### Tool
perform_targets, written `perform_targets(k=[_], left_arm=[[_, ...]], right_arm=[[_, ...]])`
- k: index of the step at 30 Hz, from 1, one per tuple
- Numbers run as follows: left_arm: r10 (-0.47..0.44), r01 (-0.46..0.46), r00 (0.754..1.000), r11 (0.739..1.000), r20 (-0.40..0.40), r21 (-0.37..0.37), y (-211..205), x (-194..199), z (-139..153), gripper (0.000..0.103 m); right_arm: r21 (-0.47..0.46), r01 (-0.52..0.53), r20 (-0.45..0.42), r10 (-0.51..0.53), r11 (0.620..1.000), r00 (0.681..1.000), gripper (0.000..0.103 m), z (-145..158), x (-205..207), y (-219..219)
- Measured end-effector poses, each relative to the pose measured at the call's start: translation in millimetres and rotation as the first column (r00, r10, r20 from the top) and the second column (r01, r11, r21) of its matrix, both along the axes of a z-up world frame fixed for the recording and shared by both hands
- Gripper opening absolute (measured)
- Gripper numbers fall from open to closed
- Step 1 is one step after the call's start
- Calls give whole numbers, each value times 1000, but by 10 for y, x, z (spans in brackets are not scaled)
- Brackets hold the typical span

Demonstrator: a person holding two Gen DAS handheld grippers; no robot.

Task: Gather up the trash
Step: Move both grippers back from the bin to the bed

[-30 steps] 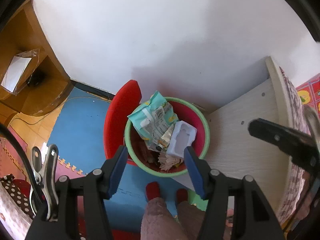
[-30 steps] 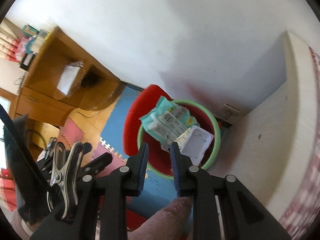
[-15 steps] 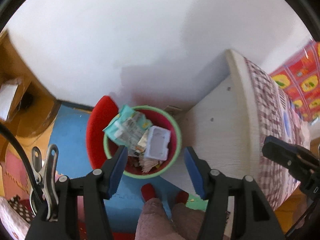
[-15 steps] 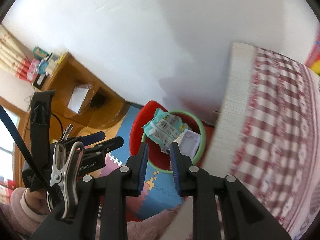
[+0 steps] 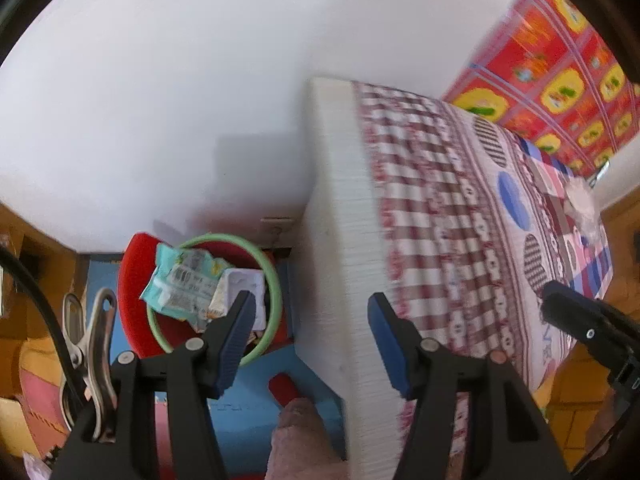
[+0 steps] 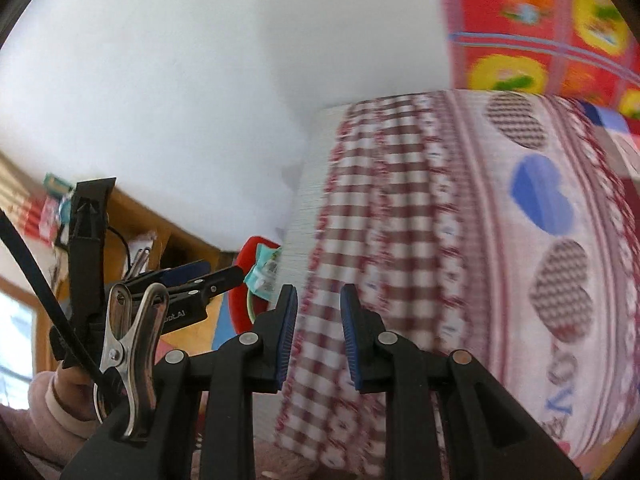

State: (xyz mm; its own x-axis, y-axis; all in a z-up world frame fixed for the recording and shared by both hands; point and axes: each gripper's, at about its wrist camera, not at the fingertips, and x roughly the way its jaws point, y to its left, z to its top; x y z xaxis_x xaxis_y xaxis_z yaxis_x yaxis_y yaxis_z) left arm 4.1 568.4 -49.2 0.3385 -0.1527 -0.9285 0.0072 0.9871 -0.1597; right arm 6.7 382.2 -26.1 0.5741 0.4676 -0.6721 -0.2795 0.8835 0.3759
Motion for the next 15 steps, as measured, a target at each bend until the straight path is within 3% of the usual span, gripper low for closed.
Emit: perform_targets(k=[15], left_arm=[[-126, 125, 992, 991, 13, 46, -1537, -103, 241, 61]], right_arm=[[65, 193, 45, -196, 979, 980, 23, 12, -675, -1675]])
